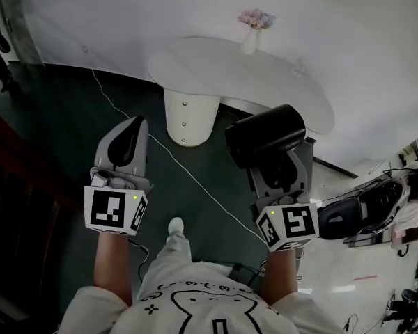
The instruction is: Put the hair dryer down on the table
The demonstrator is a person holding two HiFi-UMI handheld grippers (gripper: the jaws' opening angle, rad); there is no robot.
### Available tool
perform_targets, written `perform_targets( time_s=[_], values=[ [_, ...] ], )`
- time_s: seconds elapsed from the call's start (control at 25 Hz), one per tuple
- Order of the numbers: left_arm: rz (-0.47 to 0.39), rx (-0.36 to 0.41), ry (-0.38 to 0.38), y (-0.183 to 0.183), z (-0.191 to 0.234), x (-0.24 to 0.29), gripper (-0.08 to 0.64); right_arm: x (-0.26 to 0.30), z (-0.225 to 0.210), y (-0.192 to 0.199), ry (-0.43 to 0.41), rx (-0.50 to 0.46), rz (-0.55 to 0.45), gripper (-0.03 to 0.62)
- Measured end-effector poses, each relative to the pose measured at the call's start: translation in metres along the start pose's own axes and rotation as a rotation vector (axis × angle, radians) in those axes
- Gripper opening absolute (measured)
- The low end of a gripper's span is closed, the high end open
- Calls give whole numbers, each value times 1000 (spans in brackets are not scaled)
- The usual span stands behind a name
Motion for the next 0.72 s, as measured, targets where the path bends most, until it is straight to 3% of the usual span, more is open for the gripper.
perform_targets(
  time_s=[0.4, 0.72],
  values=[
    [-38, -5, -35, 60, 40, 77, 21, 100, -24, 35, -14, -35, -21, 244],
    [-66, 18, -22, 79, 88, 131, 21, 181, -20, 37, -14, -46, -50, 244]
  ],
)
Point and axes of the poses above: the fingertips, and each gripper's own axes: x forward along the fingers, z to its left, y out of its underside, the point moved 3 cm from there along -x, backward along the fingers, and after that the axes turned 4 degrees about y, right-handed, at the moved point
